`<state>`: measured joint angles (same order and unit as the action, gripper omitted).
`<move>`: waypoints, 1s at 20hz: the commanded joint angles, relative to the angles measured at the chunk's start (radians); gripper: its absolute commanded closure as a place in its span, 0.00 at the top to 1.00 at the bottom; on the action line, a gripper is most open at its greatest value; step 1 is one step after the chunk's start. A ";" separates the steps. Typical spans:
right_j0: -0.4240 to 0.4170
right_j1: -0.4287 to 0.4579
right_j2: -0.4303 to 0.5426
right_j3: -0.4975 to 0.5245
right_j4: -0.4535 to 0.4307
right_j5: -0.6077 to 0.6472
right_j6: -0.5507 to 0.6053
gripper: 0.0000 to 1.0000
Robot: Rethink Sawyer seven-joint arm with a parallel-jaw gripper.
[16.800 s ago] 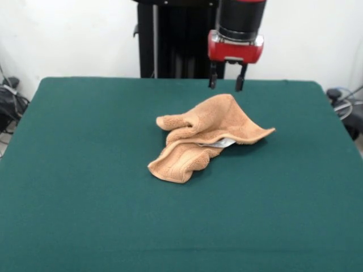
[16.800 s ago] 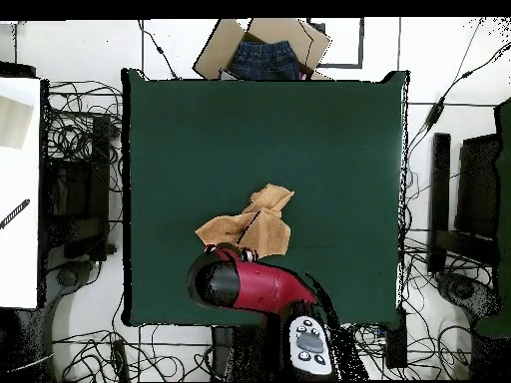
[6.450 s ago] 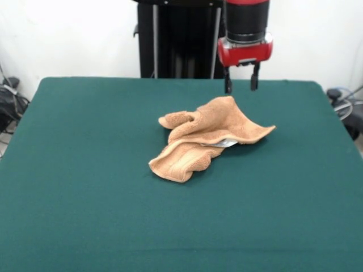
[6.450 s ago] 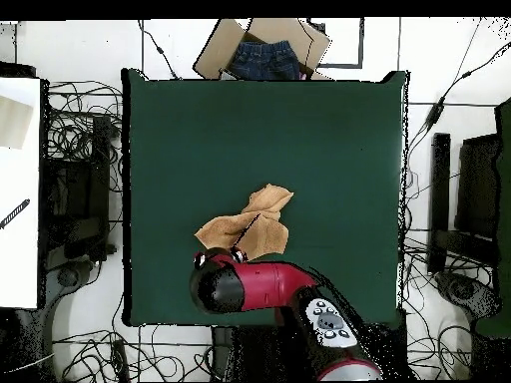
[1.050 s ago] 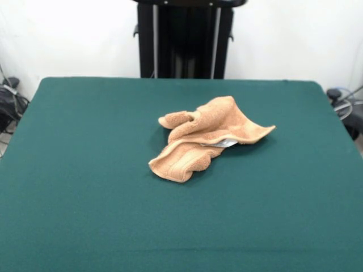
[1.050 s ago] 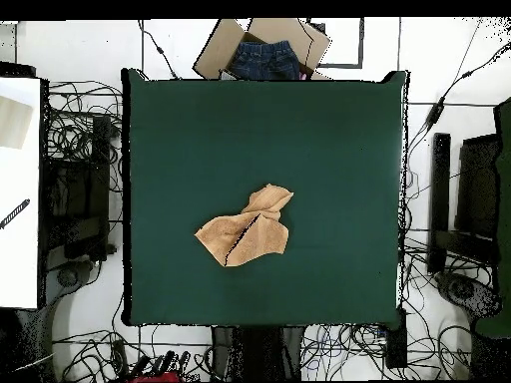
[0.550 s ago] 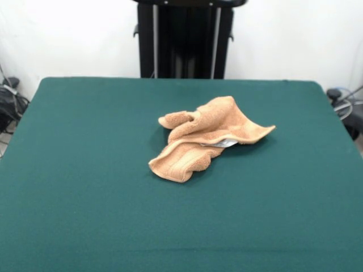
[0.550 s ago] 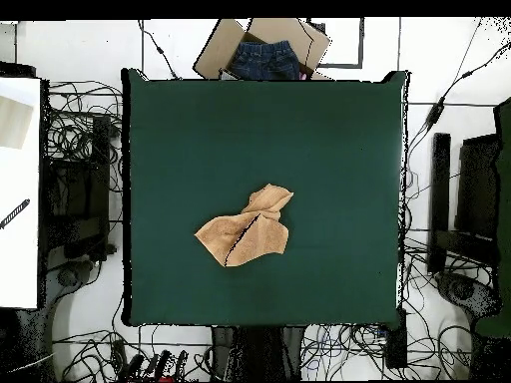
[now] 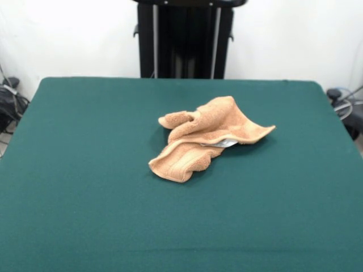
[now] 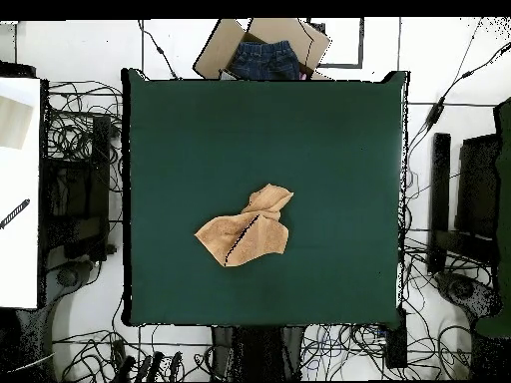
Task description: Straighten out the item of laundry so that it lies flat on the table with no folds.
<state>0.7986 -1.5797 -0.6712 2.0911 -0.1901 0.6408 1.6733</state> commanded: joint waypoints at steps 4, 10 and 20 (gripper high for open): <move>0.072 -0.366 -0.409 0.475 -0.056 0.038 -0.047 1.00; 0.237 -0.320 -0.344 0.354 -0.056 0.182 0.205 1.00; 0.560 -0.392 -0.301 0.182 -0.153 0.368 0.597 1.00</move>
<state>1.2549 -1.6434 -0.7581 1.9005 -0.2814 0.7684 1.7577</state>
